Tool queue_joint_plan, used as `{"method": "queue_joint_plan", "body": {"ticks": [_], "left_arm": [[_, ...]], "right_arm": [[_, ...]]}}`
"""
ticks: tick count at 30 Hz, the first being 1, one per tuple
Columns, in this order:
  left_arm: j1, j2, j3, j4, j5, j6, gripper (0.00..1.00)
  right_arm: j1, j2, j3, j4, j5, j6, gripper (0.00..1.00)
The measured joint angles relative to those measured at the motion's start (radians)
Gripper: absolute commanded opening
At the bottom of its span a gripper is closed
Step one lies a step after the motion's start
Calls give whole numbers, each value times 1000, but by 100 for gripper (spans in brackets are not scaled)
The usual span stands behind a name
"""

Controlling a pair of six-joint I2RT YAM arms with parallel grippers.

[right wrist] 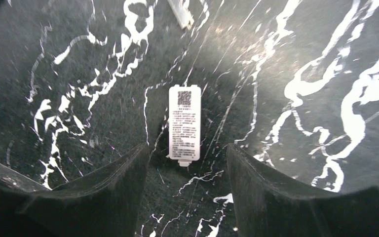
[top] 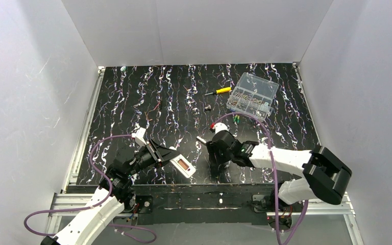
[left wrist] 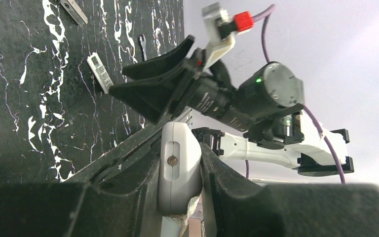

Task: Load the batteries into the remote control

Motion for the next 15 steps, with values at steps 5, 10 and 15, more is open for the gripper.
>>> {"method": "queue_joint_plan", "body": {"ticks": [5, 10, 15], "left_arm": [[0, 5, 0, 0, 0, 0, 0], [0, 6, 0, 0, 1, 0, 0], [0, 2, 0, -3, 0, 0, 0]], "right_arm": [[-97, -88, 73, -73, 8, -3, 59], [-321, -125, 138, -87, 9, -23, 57], [-509, -48, 190, -105, -11, -38, 50]]}}
